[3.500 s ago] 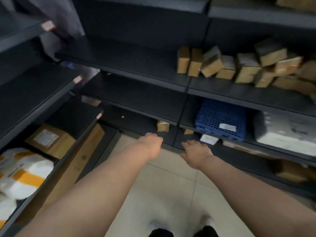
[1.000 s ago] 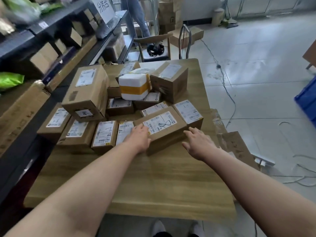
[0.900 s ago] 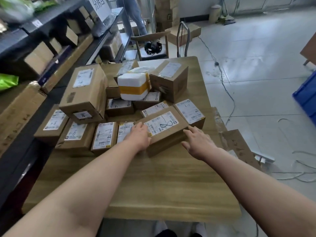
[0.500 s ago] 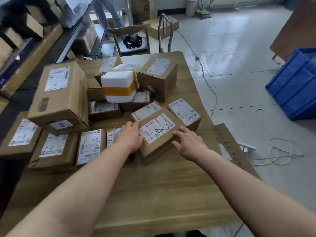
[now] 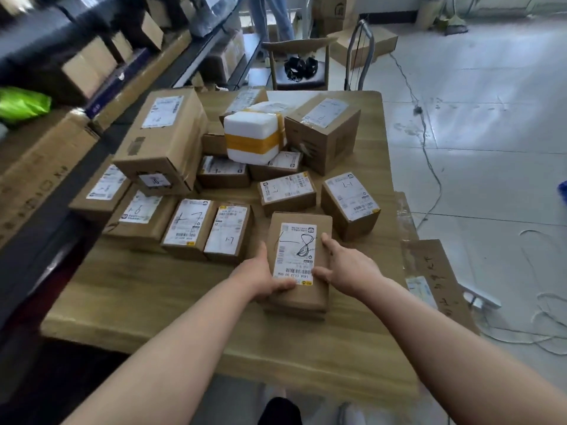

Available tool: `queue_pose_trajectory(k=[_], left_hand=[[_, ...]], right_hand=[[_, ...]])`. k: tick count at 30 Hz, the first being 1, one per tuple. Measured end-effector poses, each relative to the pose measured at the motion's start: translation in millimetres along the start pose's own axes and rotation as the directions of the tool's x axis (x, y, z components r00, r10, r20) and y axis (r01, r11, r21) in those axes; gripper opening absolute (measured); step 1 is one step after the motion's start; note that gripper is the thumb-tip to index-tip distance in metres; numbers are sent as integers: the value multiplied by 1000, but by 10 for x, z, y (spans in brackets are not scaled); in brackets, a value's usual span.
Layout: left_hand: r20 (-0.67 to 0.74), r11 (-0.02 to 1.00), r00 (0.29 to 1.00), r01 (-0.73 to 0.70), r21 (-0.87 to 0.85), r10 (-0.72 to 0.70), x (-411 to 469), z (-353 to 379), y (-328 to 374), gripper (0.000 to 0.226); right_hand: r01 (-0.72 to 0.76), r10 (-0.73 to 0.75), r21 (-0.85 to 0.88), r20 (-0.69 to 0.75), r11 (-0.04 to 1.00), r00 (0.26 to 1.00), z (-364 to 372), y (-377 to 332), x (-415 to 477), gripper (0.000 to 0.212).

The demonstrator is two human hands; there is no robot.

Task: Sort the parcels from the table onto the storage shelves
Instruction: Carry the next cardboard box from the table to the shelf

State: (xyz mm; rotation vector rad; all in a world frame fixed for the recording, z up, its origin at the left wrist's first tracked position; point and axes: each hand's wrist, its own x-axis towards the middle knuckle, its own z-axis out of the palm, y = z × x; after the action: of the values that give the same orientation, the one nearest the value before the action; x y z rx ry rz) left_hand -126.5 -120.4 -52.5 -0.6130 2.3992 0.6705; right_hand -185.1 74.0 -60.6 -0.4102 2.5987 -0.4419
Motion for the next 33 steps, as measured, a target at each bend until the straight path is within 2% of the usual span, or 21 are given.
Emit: queue_pose_trajectory(k=[7, 9, 12, 18, 25, 33], left_hand=[[15, 992, 998, 66, -106, -65, -471, 473, -11, 123], [-26, 982, 998, 59, -180, -65, -570, 553, 1, 123], [-82, 957, 995, 31, -289, -57, -638, 593, 86, 119], [-74, 899, 995, 31, -437, -71, -716, 620, 106, 111], [-32, 849, 996, 55, -525, -84, -727, 607, 125, 109], [-110, 791, 992, -15, -611, -67, -1017, 1002, -138, 107]], right_hand=[[151, -162, 93, 128, 984, 978, 52, 218, -321, 82], [177, -198, 141, 149, 974, 969, 98, 241, -410, 85], [175, -211, 236, 135, 956, 968, 166, 264, -471, 85], [184, -233, 377, 91, 908, 968, 278, 290, -485, 81], [168, -219, 415, 78, 894, 972, 290, 289, -482, 81], [185, -236, 357, 103, 916, 966, 402, 231, -825, 75]])
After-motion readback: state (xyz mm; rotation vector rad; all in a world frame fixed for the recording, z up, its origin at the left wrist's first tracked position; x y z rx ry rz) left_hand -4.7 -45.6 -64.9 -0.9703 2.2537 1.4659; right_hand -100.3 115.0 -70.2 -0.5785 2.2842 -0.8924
